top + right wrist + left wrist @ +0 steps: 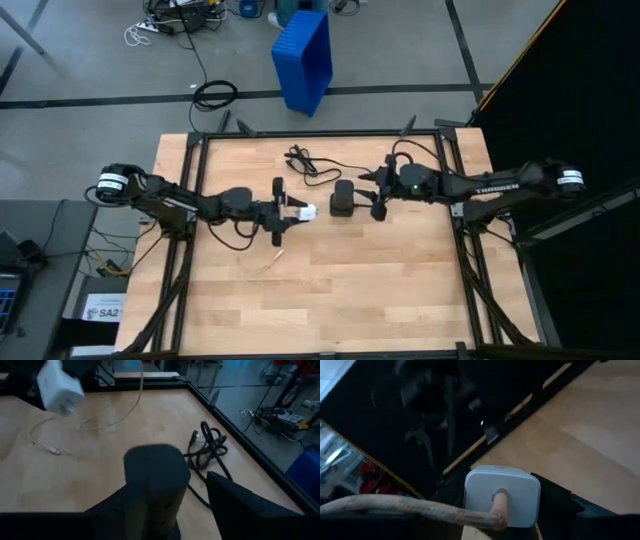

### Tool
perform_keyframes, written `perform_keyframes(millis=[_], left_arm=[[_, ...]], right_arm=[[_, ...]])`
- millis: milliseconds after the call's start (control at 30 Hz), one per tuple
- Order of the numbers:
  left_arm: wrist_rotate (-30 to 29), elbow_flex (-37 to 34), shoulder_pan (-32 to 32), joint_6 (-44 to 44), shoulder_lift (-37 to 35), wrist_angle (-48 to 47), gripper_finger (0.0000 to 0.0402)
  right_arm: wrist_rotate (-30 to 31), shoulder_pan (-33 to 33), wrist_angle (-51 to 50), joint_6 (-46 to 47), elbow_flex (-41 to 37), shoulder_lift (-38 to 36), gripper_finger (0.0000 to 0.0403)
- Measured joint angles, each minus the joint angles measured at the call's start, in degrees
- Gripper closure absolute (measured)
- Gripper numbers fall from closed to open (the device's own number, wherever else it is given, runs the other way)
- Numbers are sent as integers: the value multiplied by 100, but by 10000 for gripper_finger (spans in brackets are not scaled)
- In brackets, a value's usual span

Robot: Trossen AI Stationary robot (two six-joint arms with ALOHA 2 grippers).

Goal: Insert USB
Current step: Insert the white charger adapter into the black outlet

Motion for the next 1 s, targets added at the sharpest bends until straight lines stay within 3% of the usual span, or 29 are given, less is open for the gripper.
perform_keyframes(millis=[133,467,1000], left_arm=[[1,-24,2,-9,0,89,234],[19,-17,0,-33,2,128,234],[217,-13,-4,-317,2,230,234]], right_arm=[[-495,-159,735,-6,-450,20,189],[-547,-253,2030,-108,-940,365,108],[-1464,-881,3822,154,-938,2350,87]])
